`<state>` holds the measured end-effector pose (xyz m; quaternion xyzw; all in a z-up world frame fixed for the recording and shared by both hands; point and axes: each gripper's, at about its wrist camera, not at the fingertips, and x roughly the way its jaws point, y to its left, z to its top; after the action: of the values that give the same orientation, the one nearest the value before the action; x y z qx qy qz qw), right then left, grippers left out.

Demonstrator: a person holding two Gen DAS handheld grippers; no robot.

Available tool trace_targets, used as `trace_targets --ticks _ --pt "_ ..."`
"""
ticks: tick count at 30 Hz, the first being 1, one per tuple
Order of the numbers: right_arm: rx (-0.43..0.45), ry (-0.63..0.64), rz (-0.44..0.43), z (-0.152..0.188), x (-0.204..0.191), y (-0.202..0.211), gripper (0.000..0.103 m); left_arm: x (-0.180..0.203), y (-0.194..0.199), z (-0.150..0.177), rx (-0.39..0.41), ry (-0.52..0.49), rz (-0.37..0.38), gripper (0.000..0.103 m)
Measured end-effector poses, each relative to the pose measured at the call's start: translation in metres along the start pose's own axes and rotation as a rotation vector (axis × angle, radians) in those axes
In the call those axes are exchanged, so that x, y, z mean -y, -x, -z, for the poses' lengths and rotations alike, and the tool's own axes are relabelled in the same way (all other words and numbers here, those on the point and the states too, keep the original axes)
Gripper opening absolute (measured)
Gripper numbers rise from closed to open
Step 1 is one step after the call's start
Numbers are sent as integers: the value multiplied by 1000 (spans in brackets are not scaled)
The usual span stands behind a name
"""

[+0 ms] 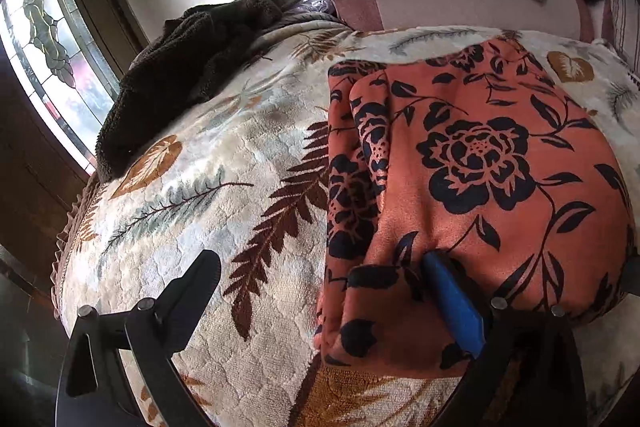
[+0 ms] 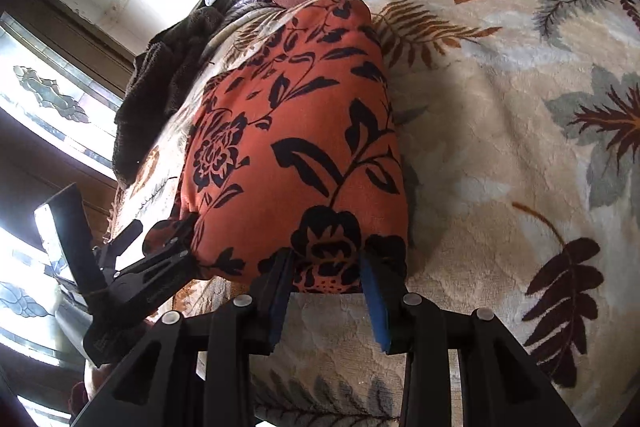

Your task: Fold small clothes

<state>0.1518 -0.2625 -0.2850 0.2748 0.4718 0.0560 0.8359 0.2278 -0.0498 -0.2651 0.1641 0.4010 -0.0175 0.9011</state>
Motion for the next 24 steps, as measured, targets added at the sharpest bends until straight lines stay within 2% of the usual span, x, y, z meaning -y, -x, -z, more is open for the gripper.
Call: trace_targets --ticks 3,5,7,8,10,16,20,24 --pt "55 1 -46 0 2 23 38 1 12 1 9 -41 -14 100" --pt "104 -17 -98 -1 8 40 38 -4 28 3 22 -31 7 100" --pt "159 -37 -113 -2 16 58 57 -8 49 3 51 -16 34 100" --pt "191 -58 -117 -3 20 66 71 -10 61 1 71 -12 36 100" --pt "245 -94 -146 -5 29 80 72 -13 87 -4 121 -3 38 100" --pt "325 -163 -220 -14 44 106 72 -23 154 -29 240 64 74 102" --pt "386 -167 -265 -13 48 122 72 -27 170 -35 268 87 68 102" --pt "458 -145 -299 -13 47 139 72 -27 168 -36 267 86 -9 102"
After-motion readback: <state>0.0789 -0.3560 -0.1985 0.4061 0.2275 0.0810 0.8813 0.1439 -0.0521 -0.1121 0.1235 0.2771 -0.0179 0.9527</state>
